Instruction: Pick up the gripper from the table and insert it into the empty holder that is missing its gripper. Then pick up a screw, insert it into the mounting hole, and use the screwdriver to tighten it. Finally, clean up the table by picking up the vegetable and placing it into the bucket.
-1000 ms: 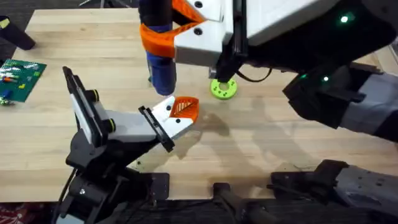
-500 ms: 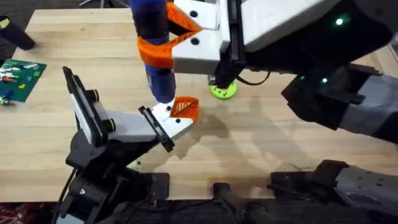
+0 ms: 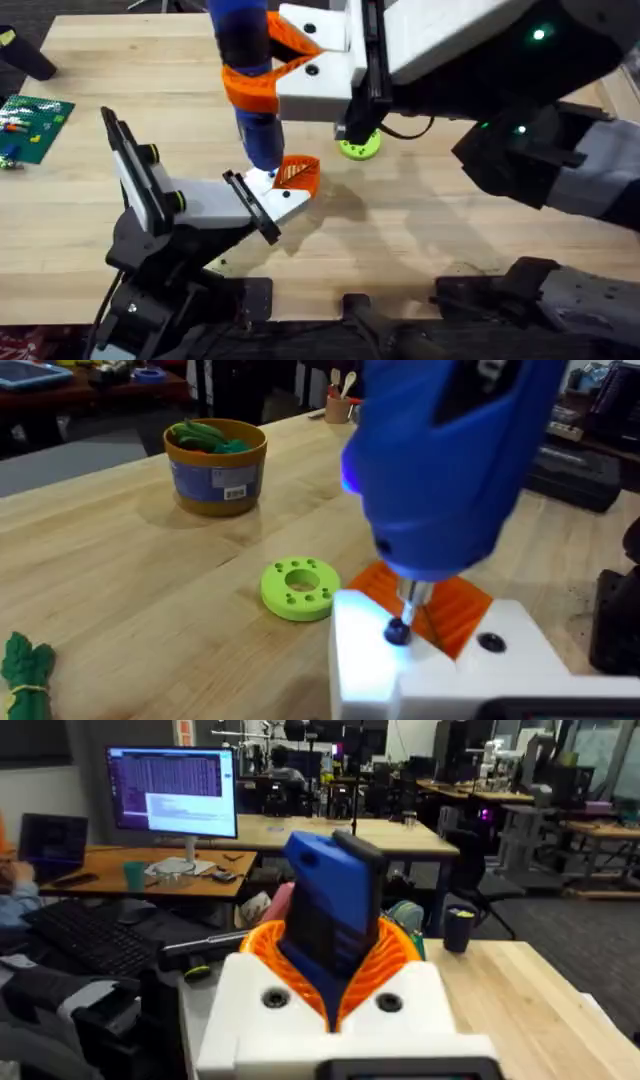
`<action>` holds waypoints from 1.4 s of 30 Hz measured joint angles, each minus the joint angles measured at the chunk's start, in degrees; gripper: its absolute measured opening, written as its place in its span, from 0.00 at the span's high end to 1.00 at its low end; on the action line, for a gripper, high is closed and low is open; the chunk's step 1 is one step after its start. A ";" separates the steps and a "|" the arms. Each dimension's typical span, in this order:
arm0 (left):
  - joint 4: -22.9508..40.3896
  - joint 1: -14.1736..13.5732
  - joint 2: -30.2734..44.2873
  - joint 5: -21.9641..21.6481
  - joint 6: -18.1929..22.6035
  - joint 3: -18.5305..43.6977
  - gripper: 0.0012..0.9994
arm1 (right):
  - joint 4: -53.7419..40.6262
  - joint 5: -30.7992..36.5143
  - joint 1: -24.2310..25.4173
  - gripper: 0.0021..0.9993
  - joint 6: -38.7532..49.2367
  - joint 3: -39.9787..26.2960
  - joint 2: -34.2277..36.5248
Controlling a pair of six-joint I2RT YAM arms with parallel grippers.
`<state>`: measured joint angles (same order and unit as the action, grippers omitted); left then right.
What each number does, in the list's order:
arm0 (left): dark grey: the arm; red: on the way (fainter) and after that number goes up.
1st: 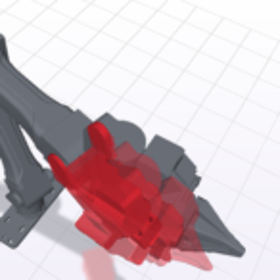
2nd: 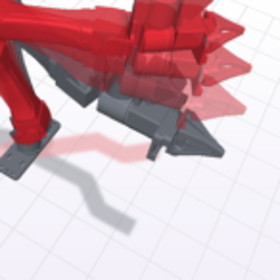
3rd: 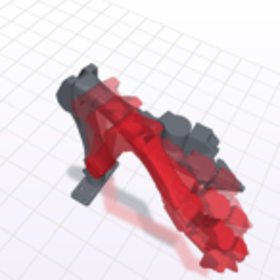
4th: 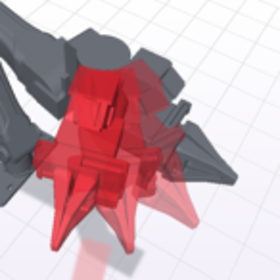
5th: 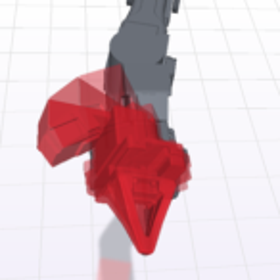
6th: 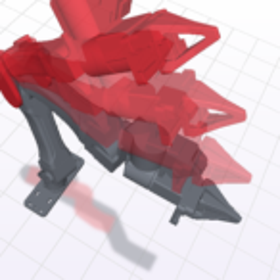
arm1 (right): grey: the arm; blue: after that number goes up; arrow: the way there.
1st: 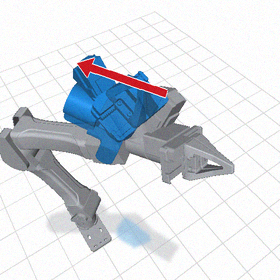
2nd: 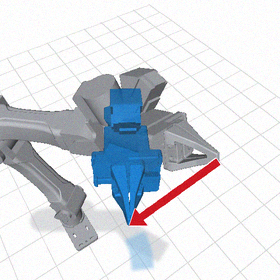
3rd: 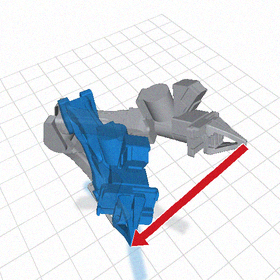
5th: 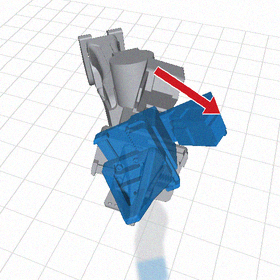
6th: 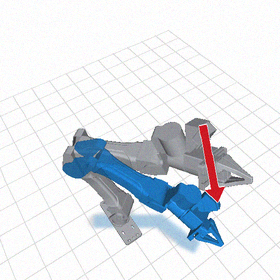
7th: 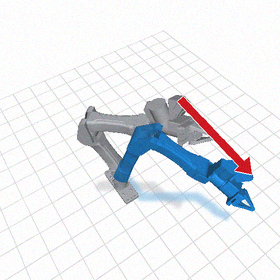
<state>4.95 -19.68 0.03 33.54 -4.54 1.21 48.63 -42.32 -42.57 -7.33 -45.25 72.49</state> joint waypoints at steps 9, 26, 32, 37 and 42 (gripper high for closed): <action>0.00 0.00 0.02 0.02 -0.02 0.00 0.99 | -1.98 0.09 0.00 0.97 0.02 0.00 0.00; 0.00 0.00 0.02 0.09 -0.19 0.00 0.99 | -2.57 0.48 0.11 0.97 0.04 0.00 0.02; 0.00 0.00 0.02 0.07 -0.19 0.00 0.99 | -2.57 0.46 0.11 0.97 0.02 0.00 0.00; 0.03 0.00 0.00 0.09 -0.24 0.00 0.99 | -3.17 0.51 0.11 0.97 0.04 0.00 0.00; 0.09 0.00 0.30 0.09 -0.46 0.00 0.99 | -5.14 1.22 0.28 0.97 0.02 -0.11 -0.04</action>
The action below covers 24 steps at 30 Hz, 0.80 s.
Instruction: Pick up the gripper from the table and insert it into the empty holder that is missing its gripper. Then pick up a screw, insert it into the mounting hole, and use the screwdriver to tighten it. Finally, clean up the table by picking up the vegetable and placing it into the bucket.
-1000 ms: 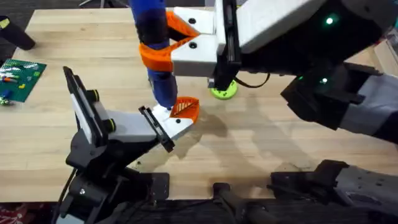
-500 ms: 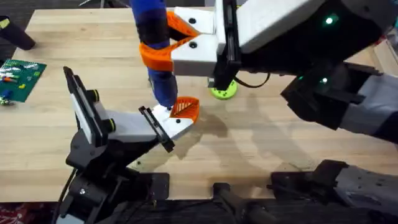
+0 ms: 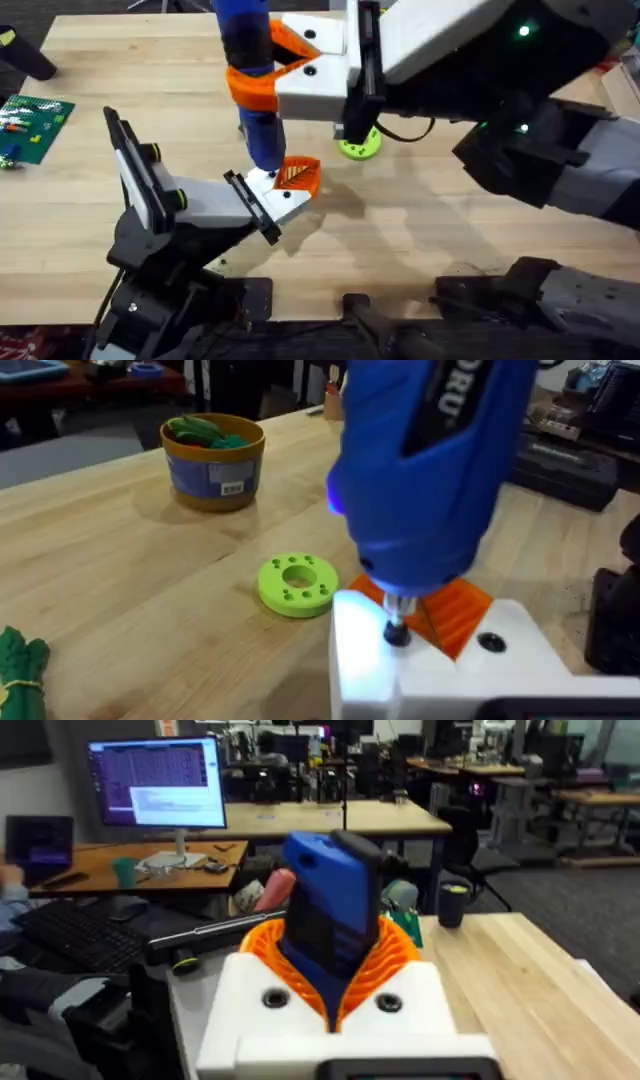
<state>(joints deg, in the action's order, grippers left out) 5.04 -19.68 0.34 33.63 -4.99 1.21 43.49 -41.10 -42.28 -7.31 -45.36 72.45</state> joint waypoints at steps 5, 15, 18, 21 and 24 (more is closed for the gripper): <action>0.04 -0.02 0.42 0.26 -0.22 0.00 0.99 | -1.70 0.37 0.04 0.97 0.04 -0.11 -0.48; 0.02 -0.06 0.41 0.26 -0.37 0.00 0.99 | -1.95 0.70 0.07 0.97 0.02 -0.11 -0.48; 0.00 -0.04 0.39 0.24 -0.37 0.00 0.99 | -2.01 0.76 0.08 0.97 0.00 -0.11 -0.49; 0.00 -0.06 0.41 0.22 -0.39 0.00 0.99 | -2.01 0.75 0.09 0.97 0.02 -0.11 -0.48; 0.00 -0.05 0.42 0.24 -0.53 0.00 0.99 | -2.02 0.66 0.07 0.97 0.04 -0.11 -0.48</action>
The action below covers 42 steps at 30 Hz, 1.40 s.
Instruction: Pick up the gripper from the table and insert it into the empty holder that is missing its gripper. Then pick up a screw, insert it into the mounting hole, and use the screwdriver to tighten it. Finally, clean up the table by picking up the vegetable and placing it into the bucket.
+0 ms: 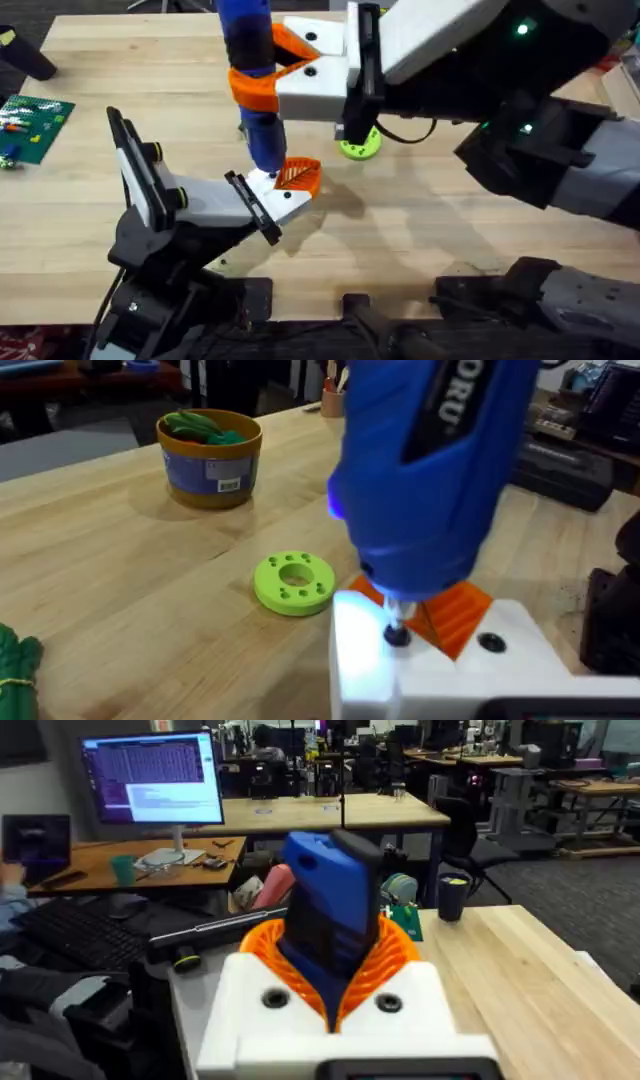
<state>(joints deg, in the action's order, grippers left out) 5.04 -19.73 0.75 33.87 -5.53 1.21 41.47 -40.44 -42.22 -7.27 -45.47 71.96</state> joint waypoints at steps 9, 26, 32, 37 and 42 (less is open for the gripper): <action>-0.15 -0.01 -0.52 0.06 0.35 0.00 0.99 | 3.57 -2.31 0.55 0.97 -0.05 0.30 0.04; -0.10 0.00 -0.70 0.59 0.80 0.00 0.99 | 0.30 -3.28 4.20 0.97 -5.80 -10.39 -3.43; -0.11 0.00 -0.70 0.59 0.78 0.00 0.99 | -3.51 -2.89 4.63 0.97 -6.01 -11.89 -3.57; -0.10 0.00 -0.70 0.59 0.79 0.00 0.99 | -3.33 -2.86 4.63 0.97 -6.01 -11.89 -3.55; -0.11 0.00 -0.71 0.59 0.78 0.00 0.99 | -7.42 -2.63 4.63 0.97 -5.97 -11.90 -3.55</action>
<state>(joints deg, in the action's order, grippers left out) 4.94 -19.73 0.05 34.46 -4.75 1.21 34.05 -43.07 -37.58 -13.24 -57.37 68.42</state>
